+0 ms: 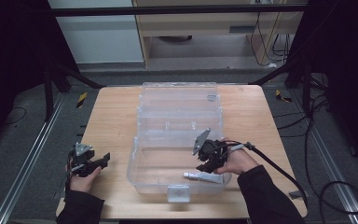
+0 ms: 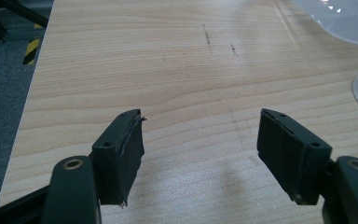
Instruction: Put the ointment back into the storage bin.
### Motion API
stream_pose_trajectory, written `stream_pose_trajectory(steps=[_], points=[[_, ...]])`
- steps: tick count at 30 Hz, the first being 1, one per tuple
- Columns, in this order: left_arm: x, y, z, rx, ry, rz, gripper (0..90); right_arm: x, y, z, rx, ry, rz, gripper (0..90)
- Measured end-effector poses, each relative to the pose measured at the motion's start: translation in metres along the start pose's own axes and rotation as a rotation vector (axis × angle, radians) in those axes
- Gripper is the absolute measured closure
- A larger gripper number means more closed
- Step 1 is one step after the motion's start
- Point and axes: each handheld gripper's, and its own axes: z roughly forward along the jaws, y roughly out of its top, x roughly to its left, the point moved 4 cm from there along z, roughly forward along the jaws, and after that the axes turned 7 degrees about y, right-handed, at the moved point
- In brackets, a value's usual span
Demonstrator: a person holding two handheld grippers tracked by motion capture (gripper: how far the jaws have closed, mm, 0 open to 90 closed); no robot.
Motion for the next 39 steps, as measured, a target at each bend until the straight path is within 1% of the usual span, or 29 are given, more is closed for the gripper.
stream_pose_trajectory(steps=[2,3,5,7,9,10,13,14,15,16,17,19,20,22,23,24,27,28,30,32,33,35,36,38,39], points=[[0.0,0.0,0.0,0.0,-0.001,0.001,30.9,0.0,-0.004,-0.008,-0.041,-0.019,0.017,60.3],[0.0,0.0,0.0,0.0,-0.001,0.0,31.0,0.0,-0.006,-0.013,-0.077,-0.027,0.038,59.7],[0.0,0.0,0.0,0.0,0.0,0.001,31.1,0.0,-0.009,-0.02,-0.123,-0.042,0.058,58.0],[0.0,0.0,-0.001,-0.001,-0.002,0.001,31.6,-0.001,-0.013,-0.028,-0.173,-0.076,0.091,56.1],[-0.001,0.0,-0.001,-0.001,-0.003,-0.003,32.1,-0.002,-0.017,-0.037,-0.236,-0.1,0.13,54.6],[-0.001,0.0,-0.001,-0.001,-0.003,-0.002,32.2,-0.002,-0.019,-0.043,-0.273,-0.114,0.152,52.1],[-0.001,0.001,-0.001,-0.002,-0.002,0.0,32.5,-0.002,-0.026,-0.053,-0.337,-0.155,0.185,49.7],[-0.001,0.001,-0.001,-0.002,-0.002,0.0,32.5,-0.002,-0.031,-0.059,-0.372,-0.182,0.207,48.5],[-0.001,0.001,-0.001,-0.003,-0.002,0.0,32.6,-0.003,-0.033,-0.062,-0.391,-0.191,0.215,47.9],[-0.001,0.001,-0.001,-0.003,-0.002,0.0,32.7,-0.003,-0.037,-0.066,-0.424,-0.206,0.233,45.3],[-0.001,0.001,-0.001,-0.002,-0.002,0.0,32.7,-0.003,-0.04,-0.069,-0.448,-0.218,0.249,44.4],[-0.001,0.001,-0.001,-0.003,-0.003,0.0,32.8,-0.004,-0.047,-0.074,-0.471,-0.241,0.273,42.8],[-0.001,0.001,-0.001,-0.003,-0.002,-0.001,32.8,-0.005,-0.052,-0.076,-0.499,-0.26,0.296,41.3],[-0.001,0.001,-0.001,-0.003,-0.002,-0.001,32.9,-0.006,-0.058,-0.078,-0.523,-0.276,0.321,39.6],[-0.001,0.001,-0.001,-0.004,-0.002,-0.001,32.9,-0.007,-0.062,-0.078,-0.539,-0.291,0.334,36.9],[-0.001,0.001,-0.002,-0.004,-0.002,-0.001,32.9,-0.008,-0.066,-0.079,-0.558,-0.306,0.355,34.7],[-0.001,0.001,-0.002,-0.005,-0.001,0.0,33.2,-0.011,-0.077,-0.079,-0.588,-0.335,0.397,30.5],[-0.001,0.001,-0.002,-0.005,-0.002,0.0,33.3,-0.012,-0.082,-0.078,-0.6,-0.344,0.418,29.4],[-0.001,0.001,-0.002,-0.005,-0.003,0.0,33.9,-0.014,-0.089,-0.076,-0.611,-0.361,0.434,27.0],[-0.001,0.001,-0.002,-0.005,-0.007,-0.002,34.8,-0.017,-0.097,-0.073,-0.617,-0.39,0.45,25.5],[-0.001,0.001,-0.002,-0.004,-0.01,-0.001,35.3,-0.019,-0.103,-0.071,-0.625,-0.412,0.468,25.3],[-0.002,0.001,-0.002,-0.003,-0.014,-0.002,36.6,-0.023,-0.111,-0.069,-0.636,-0.425,0.503,24.6],[-0.002,0.001,-0.002,-0.005,-0.015,-0.002,37.0,-0.026,-0.116,-0.068,-0.636,-0.43,0.525,23.5],[-0.002,0.001,-0.003,-0.005,-0.014,-0.003,37.2,-0.03,-0.124,-0.065,-0.625,-0.454,0.546,22.5],[-0.001,0.001,-0.002,-0.004,-0.013,-0.002,37.2,-0.032,-0.126,-0.064,-0.621,-0.458,0.554,22.2]])
